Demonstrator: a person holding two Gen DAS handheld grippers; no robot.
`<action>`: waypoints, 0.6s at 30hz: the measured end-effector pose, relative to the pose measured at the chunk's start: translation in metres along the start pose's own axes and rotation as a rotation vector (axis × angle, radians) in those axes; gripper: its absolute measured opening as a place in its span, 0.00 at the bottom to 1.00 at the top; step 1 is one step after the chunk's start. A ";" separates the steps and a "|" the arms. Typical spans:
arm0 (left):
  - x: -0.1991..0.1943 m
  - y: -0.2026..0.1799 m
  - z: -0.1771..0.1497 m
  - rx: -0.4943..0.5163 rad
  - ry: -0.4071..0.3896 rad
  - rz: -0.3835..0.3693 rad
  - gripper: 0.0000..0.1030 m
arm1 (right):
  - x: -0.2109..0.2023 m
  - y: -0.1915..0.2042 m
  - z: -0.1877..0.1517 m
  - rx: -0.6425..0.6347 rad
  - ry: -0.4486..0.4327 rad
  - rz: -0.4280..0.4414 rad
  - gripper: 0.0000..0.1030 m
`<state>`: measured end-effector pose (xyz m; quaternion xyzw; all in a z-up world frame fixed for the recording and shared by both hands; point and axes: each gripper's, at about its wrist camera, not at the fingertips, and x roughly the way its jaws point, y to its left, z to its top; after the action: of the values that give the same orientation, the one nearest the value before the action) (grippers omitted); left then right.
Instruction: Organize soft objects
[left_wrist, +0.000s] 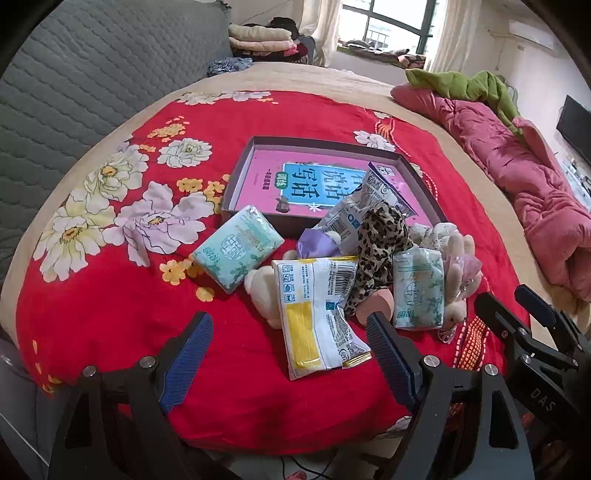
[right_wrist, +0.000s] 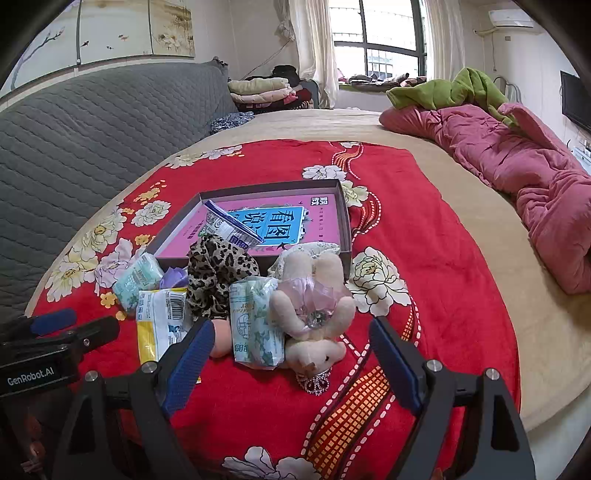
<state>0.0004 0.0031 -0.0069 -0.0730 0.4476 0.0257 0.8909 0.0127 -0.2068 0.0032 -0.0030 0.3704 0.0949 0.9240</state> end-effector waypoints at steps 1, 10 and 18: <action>0.000 0.000 0.000 0.001 0.000 -0.001 0.83 | -0.001 -0.001 0.000 0.001 -0.002 0.001 0.82; 0.000 0.000 0.000 0.003 0.003 -0.005 0.83 | -0.001 -0.001 0.001 0.000 -0.004 -0.002 0.82; 0.001 0.000 -0.001 0.003 0.008 -0.014 0.83 | -0.001 -0.001 0.001 0.001 0.000 -0.002 0.82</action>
<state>0.0001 0.0031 -0.0081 -0.0748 0.4508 0.0185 0.8893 0.0130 -0.2076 0.0041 -0.0027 0.3706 0.0937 0.9241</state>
